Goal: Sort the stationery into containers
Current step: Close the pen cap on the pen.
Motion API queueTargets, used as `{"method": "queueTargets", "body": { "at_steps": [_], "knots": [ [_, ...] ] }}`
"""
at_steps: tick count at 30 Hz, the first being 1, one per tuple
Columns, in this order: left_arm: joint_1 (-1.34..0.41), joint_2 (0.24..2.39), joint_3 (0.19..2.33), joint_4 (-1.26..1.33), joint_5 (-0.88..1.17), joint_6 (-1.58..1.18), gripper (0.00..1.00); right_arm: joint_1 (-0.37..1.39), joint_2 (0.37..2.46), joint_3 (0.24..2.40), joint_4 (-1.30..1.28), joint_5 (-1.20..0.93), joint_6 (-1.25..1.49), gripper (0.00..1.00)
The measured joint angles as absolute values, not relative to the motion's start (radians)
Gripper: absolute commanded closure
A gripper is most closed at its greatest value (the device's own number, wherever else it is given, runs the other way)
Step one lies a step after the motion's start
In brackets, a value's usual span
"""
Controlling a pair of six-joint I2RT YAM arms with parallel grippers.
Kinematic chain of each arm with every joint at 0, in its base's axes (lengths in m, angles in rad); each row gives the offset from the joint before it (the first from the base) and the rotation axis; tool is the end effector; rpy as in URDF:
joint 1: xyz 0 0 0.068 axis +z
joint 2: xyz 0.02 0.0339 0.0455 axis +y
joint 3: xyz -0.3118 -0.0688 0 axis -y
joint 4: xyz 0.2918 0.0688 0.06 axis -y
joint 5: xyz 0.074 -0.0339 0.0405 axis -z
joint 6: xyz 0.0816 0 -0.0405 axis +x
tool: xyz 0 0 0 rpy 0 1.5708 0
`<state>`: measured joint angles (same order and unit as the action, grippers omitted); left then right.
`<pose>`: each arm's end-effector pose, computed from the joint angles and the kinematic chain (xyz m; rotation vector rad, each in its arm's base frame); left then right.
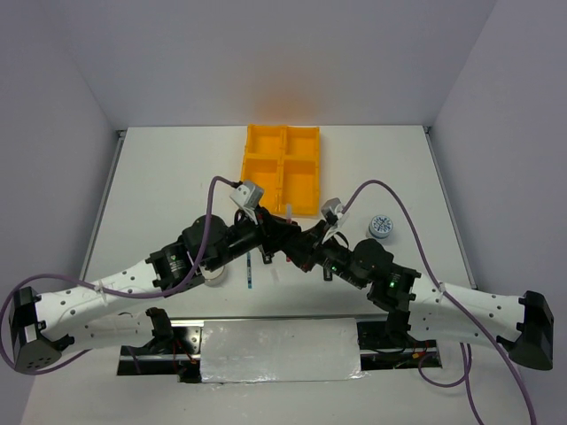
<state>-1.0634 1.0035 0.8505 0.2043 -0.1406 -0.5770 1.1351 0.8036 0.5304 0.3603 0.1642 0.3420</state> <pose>0.1580 -0.2607 0.3992 0.2771 1.6221 -1.1845 0.1196 0.2252 0.3304 -0.4775 1.5061 1.0602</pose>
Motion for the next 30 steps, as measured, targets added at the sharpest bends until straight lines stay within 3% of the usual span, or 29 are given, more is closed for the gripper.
{"method": "queueTargets", "body": {
  "at_steps": [4,8,9,14,23,30],
  "knots": [
    [-1.063,1.0,0.85,0.207,-0.137,-0.572,0.98,1.133,0.806,0.53,0.366,0.167,0.351,1.0],
    [-1.063,0.999,0.85,0.208,-0.136,-0.572,0.83,1.134,0.803,0.53,0.368,0.167,0.352,1.0],
    [-1.063,0.999,0.85,0.209,-0.136,-0.572,0.75,1.134,0.802,0.53,0.368,0.167,0.352,1.0],
    [-1.063,1.006,0.866,0.195,-0.136,-0.572,0.68,1.134,0.789,0.53,0.361,0.171,0.357,1.0],
    [-1.063,1.047,0.925,0.147,-0.134,-0.552,0.36,1.134,0.755,0.523,0.347,0.204,0.353,1.0],
    [-1.062,1.043,0.942,0.099,-0.141,-0.549,0.25,1.134,0.75,0.523,0.311,0.237,0.345,1.0]
  ]
}}
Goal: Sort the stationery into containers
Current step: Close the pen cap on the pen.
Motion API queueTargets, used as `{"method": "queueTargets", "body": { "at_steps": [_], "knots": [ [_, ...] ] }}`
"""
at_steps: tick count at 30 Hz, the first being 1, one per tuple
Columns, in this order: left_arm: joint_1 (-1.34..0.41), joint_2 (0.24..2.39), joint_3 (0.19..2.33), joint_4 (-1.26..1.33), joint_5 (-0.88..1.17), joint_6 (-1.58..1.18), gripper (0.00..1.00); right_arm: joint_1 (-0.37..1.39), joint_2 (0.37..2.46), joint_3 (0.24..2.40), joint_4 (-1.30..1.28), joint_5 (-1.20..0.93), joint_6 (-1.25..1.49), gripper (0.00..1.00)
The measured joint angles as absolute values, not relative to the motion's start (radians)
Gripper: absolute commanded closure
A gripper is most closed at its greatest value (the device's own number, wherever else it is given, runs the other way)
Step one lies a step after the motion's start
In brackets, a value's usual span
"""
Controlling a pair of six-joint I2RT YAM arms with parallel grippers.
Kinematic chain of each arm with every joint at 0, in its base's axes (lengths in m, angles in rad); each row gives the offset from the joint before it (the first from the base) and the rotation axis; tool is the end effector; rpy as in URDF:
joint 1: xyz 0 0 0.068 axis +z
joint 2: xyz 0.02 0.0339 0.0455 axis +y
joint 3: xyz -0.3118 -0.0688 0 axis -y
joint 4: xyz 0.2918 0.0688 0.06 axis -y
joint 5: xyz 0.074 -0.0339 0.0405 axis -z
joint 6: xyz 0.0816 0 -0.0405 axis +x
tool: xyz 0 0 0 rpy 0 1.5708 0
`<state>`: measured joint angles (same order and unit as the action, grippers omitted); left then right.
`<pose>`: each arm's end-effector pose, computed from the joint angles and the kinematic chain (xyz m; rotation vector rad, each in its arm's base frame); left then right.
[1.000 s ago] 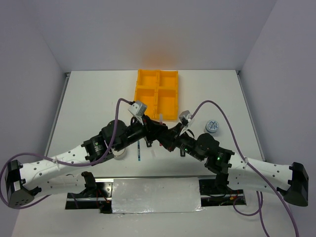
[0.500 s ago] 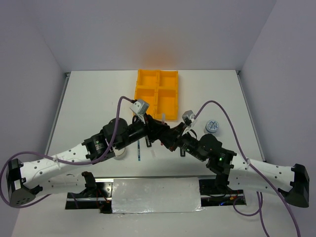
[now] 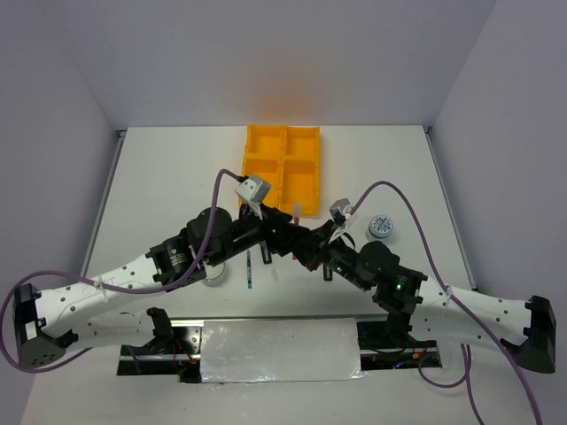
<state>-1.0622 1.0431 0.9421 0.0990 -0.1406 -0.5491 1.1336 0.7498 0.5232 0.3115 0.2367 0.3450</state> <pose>0.1630 -0.2688 0.4128 0.3139 1.6648 -1.1341 0.1200 0.2115 0.3319 -0.4131 1.5188 1.0079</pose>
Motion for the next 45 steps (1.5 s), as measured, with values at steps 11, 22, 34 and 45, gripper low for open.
{"method": "queueTargets", "body": {
  "at_steps": [11,22,34,45],
  "knots": [
    [-1.063,0.99,0.97,0.02,-0.167,-0.529,0.03,1.134,0.738,0.523,0.291,0.254,0.341,1.0],
    [-1.054,0.97,1.022,0.006,-0.194,-0.475,0.09,1.134,0.738,0.53,0.245,0.2,0.337,1.0],
    [-0.973,0.995,1.031,0.031,-0.102,-0.478,0.23,1.134,0.736,0.537,0.21,0.157,0.334,1.0],
    [-0.966,1.011,1.017,0.066,-0.036,-0.494,0.37,1.134,0.744,0.539,0.197,0.156,0.332,1.0]
  ]
}}
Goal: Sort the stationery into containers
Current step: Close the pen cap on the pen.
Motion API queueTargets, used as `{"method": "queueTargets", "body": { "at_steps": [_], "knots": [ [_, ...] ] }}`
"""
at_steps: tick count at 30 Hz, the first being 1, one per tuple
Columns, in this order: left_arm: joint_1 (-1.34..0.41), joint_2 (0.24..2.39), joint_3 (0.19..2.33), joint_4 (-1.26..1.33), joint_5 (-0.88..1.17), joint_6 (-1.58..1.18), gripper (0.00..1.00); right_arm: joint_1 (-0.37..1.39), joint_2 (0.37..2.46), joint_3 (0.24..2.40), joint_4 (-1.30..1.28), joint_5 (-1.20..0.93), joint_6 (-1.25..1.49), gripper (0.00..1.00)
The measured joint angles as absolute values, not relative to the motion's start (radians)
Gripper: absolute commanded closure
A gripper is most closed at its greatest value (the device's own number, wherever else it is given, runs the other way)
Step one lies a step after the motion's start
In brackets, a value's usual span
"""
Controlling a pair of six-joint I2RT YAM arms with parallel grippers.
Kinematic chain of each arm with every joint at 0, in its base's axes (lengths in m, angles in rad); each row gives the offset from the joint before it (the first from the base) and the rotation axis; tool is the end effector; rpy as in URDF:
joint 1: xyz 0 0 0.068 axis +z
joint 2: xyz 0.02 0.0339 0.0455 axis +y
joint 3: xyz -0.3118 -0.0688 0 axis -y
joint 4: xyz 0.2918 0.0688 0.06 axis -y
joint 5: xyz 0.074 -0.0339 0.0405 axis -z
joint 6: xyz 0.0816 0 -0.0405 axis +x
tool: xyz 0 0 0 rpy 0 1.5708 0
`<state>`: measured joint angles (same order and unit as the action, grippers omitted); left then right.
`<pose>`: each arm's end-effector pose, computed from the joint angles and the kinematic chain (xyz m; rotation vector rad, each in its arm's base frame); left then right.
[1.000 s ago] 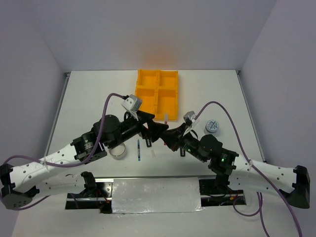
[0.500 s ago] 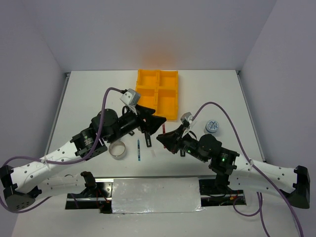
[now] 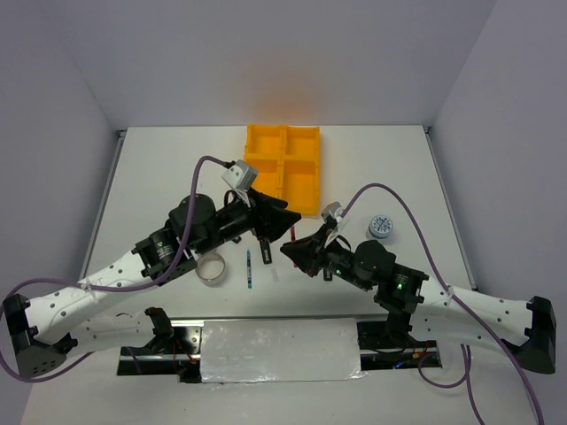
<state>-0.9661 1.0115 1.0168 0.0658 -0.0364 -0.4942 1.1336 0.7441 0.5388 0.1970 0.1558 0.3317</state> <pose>0.1737 -0.2461 0.4504 0.3459 1.5733 -1.1316 0.1144 0.2149 0.3227 -0.5326 1.5874 1.0104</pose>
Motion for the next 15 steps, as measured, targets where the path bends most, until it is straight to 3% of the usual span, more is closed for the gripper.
{"method": "queueTargets", "body": {
  "at_steps": [7,9,12,13,15],
  "knots": [
    [-0.966,1.018,1.005,0.075,-0.023,-0.504,0.4,1.134,0.749,0.552,0.185,0.162,0.332,1.0],
    [-0.965,1.019,1.003,0.076,-0.021,-0.506,0.5,1.134,0.749,0.554,0.183,0.163,0.332,1.0],
    [-0.965,1.019,1.0,0.075,-0.02,-0.506,0.55,1.134,0.75,0.556,0.178,0.168,0.332,1.0],
    [-0.965,1.019,1.0,0.076,-0.02,-0.506,0.64,1.134,0.751,0.556,0.178,0.168,0.332,1.0],
    [-0.965,1.019,0.999,0.076,-0.02,-0.509,0.7,1.134,0.755,0.558,0.178,0.168,0.332,1.0]
  ]
}}
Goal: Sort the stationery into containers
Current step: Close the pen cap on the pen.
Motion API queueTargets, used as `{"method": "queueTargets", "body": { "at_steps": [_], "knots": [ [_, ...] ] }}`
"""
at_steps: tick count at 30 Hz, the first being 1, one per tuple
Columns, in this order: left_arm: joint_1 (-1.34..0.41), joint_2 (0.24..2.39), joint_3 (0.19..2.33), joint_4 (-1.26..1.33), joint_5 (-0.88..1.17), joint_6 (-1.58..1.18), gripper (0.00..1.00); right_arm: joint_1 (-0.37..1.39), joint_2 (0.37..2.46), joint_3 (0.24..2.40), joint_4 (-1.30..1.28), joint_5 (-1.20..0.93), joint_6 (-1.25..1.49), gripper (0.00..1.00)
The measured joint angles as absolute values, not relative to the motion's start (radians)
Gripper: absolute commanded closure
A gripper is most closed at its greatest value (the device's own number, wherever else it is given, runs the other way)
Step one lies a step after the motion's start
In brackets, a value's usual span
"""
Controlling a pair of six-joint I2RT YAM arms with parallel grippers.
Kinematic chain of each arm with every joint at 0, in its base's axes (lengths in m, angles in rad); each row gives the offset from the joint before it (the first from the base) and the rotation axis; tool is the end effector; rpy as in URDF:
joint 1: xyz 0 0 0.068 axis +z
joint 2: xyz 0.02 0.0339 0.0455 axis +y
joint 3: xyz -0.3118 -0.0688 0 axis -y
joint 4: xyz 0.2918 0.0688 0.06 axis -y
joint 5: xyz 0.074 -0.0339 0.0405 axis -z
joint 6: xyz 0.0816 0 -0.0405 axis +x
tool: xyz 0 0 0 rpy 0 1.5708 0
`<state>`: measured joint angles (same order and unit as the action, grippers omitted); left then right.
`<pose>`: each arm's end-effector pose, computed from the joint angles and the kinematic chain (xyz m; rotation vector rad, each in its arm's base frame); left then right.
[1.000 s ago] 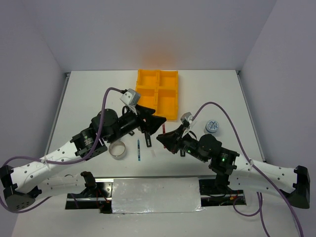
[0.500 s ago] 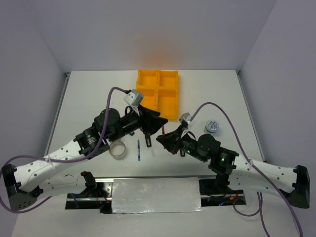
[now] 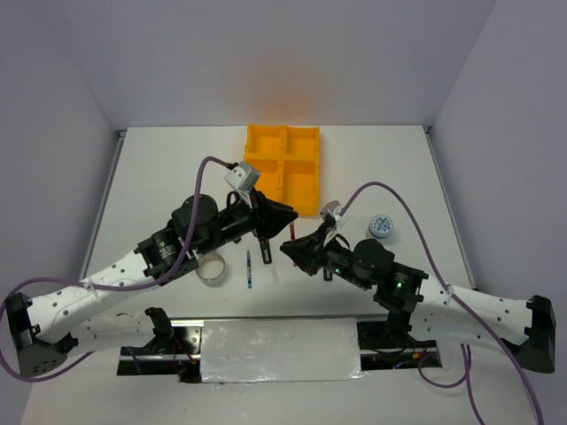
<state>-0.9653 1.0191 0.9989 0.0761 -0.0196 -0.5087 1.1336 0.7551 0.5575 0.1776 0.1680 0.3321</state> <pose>0.1748 -0.2498 0.4418 0.3528 1.5929 -1.1476 0.1162 0.2164 0.3257 -0.5272 1.5994 0.9956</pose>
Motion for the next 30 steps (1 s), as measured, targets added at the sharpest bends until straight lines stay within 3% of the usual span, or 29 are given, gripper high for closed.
{"method": "queueTargets", "body": {
  "at_steps": [5,30],
  "knots": [
    [-0.965,1.026,0.999,0.075,-0.02,-0.521,1.0,1.134,0.759,0.558,0.173,0.172,0.332,1.0],
    [-0.993,1.016,0.921,0.252,-0.105,-0.554,1.0,1.126,0.786,0.669,0.07,0.24,0.226,1.0]
  ]
}}
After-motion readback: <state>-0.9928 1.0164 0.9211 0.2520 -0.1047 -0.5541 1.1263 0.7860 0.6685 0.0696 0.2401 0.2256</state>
